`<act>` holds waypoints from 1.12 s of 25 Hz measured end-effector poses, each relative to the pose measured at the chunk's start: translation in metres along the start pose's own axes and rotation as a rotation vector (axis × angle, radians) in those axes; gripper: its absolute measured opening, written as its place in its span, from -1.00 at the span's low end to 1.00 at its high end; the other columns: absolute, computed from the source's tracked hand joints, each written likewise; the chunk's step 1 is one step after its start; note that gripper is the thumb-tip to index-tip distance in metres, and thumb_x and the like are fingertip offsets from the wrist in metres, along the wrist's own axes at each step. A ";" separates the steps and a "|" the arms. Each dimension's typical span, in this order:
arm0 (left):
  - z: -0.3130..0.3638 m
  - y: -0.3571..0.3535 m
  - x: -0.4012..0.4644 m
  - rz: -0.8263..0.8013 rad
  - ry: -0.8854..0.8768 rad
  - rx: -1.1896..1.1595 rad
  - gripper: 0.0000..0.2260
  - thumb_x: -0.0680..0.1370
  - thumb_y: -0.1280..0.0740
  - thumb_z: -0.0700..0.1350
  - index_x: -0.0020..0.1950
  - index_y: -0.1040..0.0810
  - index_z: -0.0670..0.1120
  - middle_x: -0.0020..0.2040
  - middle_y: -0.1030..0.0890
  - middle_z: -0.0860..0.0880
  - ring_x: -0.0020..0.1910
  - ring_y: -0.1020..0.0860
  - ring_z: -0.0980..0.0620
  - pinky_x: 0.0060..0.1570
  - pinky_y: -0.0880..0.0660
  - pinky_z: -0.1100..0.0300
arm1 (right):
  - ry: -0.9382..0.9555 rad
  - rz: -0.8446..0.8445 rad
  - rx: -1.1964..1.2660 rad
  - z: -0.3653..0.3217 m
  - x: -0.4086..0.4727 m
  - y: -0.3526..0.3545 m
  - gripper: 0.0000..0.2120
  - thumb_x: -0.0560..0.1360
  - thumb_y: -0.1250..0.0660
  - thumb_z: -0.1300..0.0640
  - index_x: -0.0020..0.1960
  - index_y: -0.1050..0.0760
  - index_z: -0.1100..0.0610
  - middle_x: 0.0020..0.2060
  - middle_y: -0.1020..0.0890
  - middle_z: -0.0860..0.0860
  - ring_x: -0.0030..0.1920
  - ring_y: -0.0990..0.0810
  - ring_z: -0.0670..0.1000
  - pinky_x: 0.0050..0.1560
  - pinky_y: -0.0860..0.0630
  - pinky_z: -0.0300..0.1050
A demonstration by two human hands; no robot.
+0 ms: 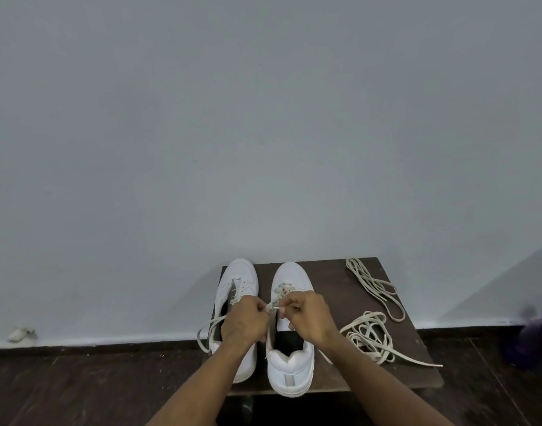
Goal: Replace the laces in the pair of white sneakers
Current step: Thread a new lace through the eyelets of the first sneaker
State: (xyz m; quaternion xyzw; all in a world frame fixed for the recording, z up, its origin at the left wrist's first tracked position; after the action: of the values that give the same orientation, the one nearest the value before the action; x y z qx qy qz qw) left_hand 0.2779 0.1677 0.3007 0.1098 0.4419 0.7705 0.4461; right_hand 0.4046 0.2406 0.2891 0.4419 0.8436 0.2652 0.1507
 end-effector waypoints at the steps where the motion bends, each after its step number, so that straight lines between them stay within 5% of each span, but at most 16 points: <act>1: 0.000 0.000 0.001 -0.007 0.011 -0.018 -0.87 0.55 -0.24 -0.07 -0.13 -0.56 0.06 -0.34 -0.68 0.02 -0.46 -0.64 0.13 -0.10 -0.62 0.08 | -0.005 0.013 -0.001 -0.001 0.001 -0.004 -0.77 0.48 -0.37 0.19 -0.22 -0.60 -0.13 -0.31 -0.67 -0.15 -0.41 -0.57 -0.20 -0.08 -0.61 -0.07; 7: -0.003 -0.002 0.004 -0.001 0.020 -0.039 -0.84 0.57 -0.24 -0.04 -0.16 -0.57 0.04 -0.32 -0.69 0.02 -0.47 -0.64 0.13 -0.10 -0.61 0.05 | 0.005 0.059 -0.312 -0.007 0.003 -0.014 -0.84 0.51 -0.28 0.09 -0.02 -0.63 0.00 -0.11 -0.69 -0.02 -0.07 -0.63 0.04 -0.08 -0.52 -0.14; 13: -0.003 -0.011 -0.006 0.121 -0.041 0.027 -0.83 0.53 -0.23 -0.07 -0.02 -0.60 0.11 -0.12 -0.66 0.11 -0.09 -0.62 0.03 -0.18 -0.48 0.17 | -0.037 0.143 -0.358 -0.009 -0.002 -0.023 -0.82 0.57 -0.20 0.02 0.03 -0.58 -0.03 -0.04 -0.67 0.00 0.00 -0.61 0.08 -0.04 -0.49 -0.09; 18: -0.004 -0.004 0.002 0.020 -0.083 -0.010 -0.72 0.52 -0.16 -0.15 0.02 -0.61 0.13 -0.18 -0.69 0.09 -0.23 -0.67 0.04 -0.12 -0.61 0.06 | -0.059 0.117 -0.342 -0.011 0.001 -0.023 -0.83 0.57 -0.19 0.05 0.04 -0.55 -0.02 0.00 -0.65 0.01 0.05 -0.59 0.09 -0.02 -0.46 -0.08; 22: -0.003 0.001 0.009 -0.115 -0.047 -0.167 -0.85 0.62 -0.22 -0.14 -0.06 -0.56 -0.01 -0.24 -0.70 -0.04 -0.36 -0.68 -0.03 -0.38 -0.59 0.18 | -0.066 0.044 -0.238 -0.004 0.000 -0.023 -0.90 0.56 -0.19 0.10 0.04 -0.46 -0.01 -0.03 -0.65 -0.01 0.01 -0.58 0.07 -0.08 -0.47 -0.09; 26: -0.005 0.003 0.012 -0.146 -0.011 -0.231 -0.84 0.63 -0.19 -0.17 -0.08 -0.53 -0.07 -0.26 -0.69 -0.09 -0.36 -0.66 -0.05 -0.48 -0.49 0.24 | 0.059 -0.012 -0.168 -0.001 -0.014 -0.019 -0.81 0.54 -0.23 0.11 0.14 -0.42 0.00 0.06 -0.61 -0.04 0.04 -0.58 0.03 -0.01 -0.51 -0.04; 28: -0.003 0.002 0.011 -0.103 -0.039 -0.157 -0.81 0.59 -0.14 -0.21 -0.10 -0.52 -0.07 -0.28 -0.67 -0.11 -0.35 -0.65 -0.06 -0.41 -0.55 0.17 | 0.311 0.109 -0.284 0.000 -0.028 -0.016 -0.80 0.49 -0.25 0.08 0.11 -0.48 0.01 0.12 -0.53 -0.09 0.05 -0.55 -0.02 -0.03 -0.51 -0.09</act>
State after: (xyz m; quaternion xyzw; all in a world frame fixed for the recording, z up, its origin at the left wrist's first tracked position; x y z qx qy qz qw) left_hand 0.2685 0.1739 0.2981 0.0666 0.3763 0.7765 0.5010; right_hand 0.4095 0.2100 0.2803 0.4151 0.7856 0.4542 0.0649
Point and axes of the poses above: each hand's wrist, its own x-axis towards the middle knuckle, its own y-axis out of the back of the hand, z = x × y, the point moved 1 cm from there along x, towards the middle knuckle
